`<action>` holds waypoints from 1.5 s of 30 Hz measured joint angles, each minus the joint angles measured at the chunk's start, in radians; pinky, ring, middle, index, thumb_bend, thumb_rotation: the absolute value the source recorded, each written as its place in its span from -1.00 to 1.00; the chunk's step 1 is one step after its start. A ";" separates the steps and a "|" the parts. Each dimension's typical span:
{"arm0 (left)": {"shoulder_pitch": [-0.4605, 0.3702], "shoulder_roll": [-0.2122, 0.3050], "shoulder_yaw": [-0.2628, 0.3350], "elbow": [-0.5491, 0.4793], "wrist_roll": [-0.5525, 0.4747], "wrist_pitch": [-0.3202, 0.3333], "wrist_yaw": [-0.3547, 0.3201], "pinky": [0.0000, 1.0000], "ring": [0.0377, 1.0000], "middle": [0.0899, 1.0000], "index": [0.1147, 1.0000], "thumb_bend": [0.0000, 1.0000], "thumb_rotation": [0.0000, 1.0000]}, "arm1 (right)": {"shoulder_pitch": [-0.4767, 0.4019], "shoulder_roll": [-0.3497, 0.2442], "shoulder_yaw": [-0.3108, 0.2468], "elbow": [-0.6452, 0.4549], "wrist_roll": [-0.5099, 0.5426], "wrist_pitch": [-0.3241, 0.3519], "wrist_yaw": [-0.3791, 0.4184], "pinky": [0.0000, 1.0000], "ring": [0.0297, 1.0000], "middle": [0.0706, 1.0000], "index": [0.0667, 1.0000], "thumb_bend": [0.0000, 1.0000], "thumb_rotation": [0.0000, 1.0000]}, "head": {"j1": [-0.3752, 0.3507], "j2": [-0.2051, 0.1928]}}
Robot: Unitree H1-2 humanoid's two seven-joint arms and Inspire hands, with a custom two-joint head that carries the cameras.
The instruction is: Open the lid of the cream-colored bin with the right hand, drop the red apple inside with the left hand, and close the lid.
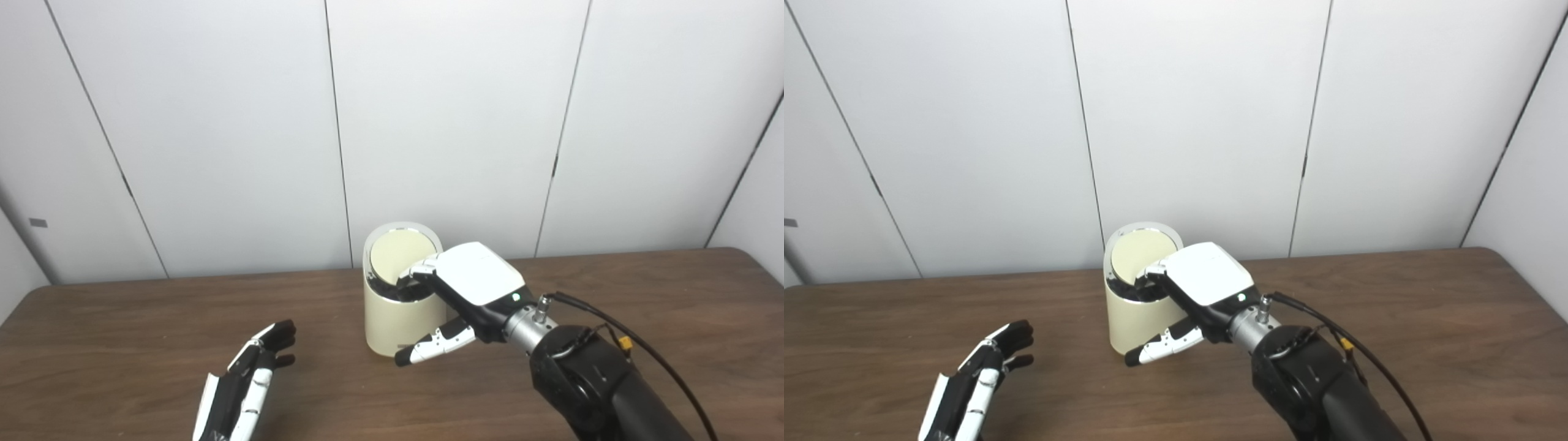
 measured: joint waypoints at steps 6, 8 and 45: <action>0.000 0.001 0.000 -0.002 -0.003 0.000 0.000 0.55 0.66 0.63 0.60 -0.06 0.62 | -0.021 -0.021 0.026 0.000 -0.037 -0.038 0.019 0.45 0.57 0.50 0.42 0.59 0.59 | -0.002 0.003; 0.000 0.001 -0.001 -0.003 -0.003 0.000 0.000 0.55 0.67 0.64 0.60 -0.05 0.64 | -0.024 -0.021 0.030 0.000 -0.047 -0.040 0.020 0.44 0.56 0.48 0.40 0.61 0.58 | 0.000 0.005; 0.000 0.004 -0.010 -0.005 0.003 0.003 -0.001 0.49 0.64 0.62 0.60 -0.05 0.67 | 0.071 -0.018 -0.026 -0.009 -0.041 -0.105 -0.039 0.81 0.95 0.96 0.89 0.46 0.39 | 0.002 -0.021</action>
